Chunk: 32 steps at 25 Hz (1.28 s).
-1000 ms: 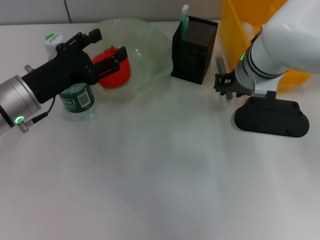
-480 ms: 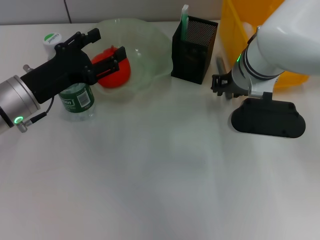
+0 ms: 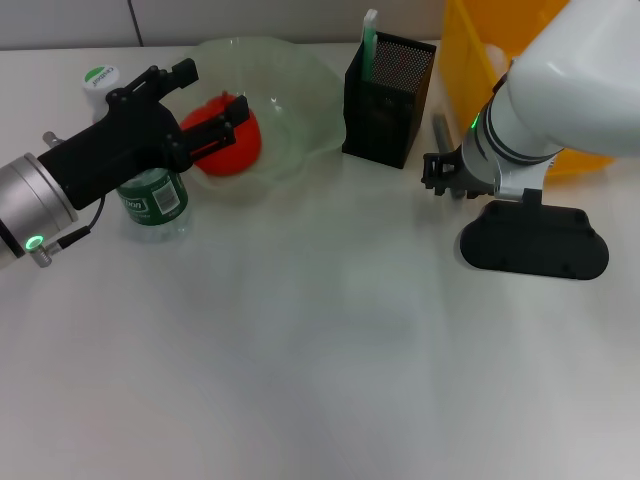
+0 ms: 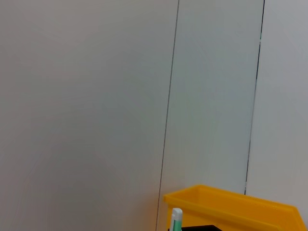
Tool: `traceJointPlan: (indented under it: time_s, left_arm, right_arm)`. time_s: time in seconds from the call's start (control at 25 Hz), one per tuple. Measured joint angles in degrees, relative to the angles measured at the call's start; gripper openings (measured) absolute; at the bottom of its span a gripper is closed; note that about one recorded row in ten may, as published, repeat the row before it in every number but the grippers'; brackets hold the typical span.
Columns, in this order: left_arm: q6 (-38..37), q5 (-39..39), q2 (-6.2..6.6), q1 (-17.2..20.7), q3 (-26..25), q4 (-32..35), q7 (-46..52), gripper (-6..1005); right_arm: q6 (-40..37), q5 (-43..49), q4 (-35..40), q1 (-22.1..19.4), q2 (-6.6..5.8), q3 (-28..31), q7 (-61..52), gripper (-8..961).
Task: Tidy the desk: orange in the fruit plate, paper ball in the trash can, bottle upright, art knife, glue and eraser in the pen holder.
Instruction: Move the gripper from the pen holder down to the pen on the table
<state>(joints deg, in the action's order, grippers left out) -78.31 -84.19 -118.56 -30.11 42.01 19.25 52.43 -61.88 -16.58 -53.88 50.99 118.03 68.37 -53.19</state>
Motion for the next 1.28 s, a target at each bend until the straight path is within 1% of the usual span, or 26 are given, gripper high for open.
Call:
traceJointPlan:
  time_s: [0.56, 0.76, 1.08, 1.28]
  left_arm:
    - [0.0, 0.04, 0.0, -0.03, -0.07, -0.25, -0.48, 823]
    - [0.06, 0.08, 0.0, 0.01, -0.16, -0.08, -0.49, 823]
    - [0.18, 0.09, 0.14, 0.06, -0.71, 0.0, -0.49, 822]
    - [0.18, 0.09, 0.17, 0.1, -0.79, 0.0, -0.49, 822]
  right_arm:
    - [1.57, -0.22, 3.33, 1.57, 0.11, 0.0, -0.4, 339]
    - [2.82, -0.33, 6.08, 3.17, 0.59, 0.0, -0.47, 338]
    - [2.46, -1.01, 6.94, 4.31, 0.74, 0.0, -0.5, 300]
    - [2.4, -1.15, 7.2, 4.54, 0.73, -0.35, -0.42, 294]
